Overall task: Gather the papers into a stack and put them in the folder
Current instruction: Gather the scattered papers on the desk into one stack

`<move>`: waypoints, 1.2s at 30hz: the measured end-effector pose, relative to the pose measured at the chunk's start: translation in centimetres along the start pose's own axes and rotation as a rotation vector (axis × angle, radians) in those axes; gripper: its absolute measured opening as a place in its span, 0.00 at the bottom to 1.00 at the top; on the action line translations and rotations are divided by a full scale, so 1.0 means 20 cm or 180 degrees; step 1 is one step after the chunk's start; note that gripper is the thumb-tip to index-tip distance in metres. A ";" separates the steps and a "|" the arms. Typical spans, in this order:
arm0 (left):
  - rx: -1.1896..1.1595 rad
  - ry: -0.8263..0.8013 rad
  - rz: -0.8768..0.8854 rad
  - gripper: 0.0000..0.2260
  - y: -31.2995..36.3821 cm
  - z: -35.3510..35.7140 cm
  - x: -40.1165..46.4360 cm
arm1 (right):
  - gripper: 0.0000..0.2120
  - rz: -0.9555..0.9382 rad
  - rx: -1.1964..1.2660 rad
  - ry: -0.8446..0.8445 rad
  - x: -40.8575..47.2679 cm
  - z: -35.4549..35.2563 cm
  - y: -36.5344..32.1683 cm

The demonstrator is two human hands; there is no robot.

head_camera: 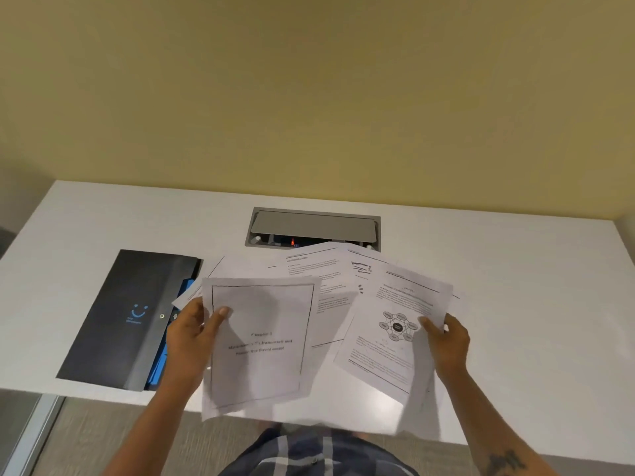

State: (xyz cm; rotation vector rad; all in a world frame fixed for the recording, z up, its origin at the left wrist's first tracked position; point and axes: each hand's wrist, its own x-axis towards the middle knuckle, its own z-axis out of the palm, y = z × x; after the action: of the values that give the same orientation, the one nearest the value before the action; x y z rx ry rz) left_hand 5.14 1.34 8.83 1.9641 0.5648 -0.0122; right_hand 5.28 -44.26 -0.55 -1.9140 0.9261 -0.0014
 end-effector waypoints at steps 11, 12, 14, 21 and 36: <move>-0.0431 0.0035 -0.0320 0.08 0.01 0.12 0.05 | 0.12 -0.0304 0.1475 -0.0433 -0.01 -0.32 -0.32; -0.0425 0.0015 -0.0323 0.08 0.01 0.13 0.05 | 0.12 -0.0336 0.1567 -0.0552 -0.02 -0.32 -0.34; -0.0435 -0.0017 -0.0315 0.06 0.03 0.16 0.05 | 0.13 -0.0433 0.1687 -0.0838 -0.04 -0.29 -0.39; -0.0710 -0.0091 -0.0259 0.04 0.11 0.15 0.07 | 0.14 -0.0442 0.1807 -0.1398 -0.10 -0.18 -0.50; -0.1060 -0.0366 -0.0884 0.06 0.16 0.12 0.11 | 0.11 -0.0629 0.1199 -0.1349 -0.17 -0.01 -0.53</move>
State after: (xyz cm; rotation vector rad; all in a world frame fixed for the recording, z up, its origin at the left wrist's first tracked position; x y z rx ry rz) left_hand 8.88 -1.02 9.89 1.5414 0.7111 -0.1918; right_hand 9.14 -39.82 8.97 -1.5622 0.4147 0.1022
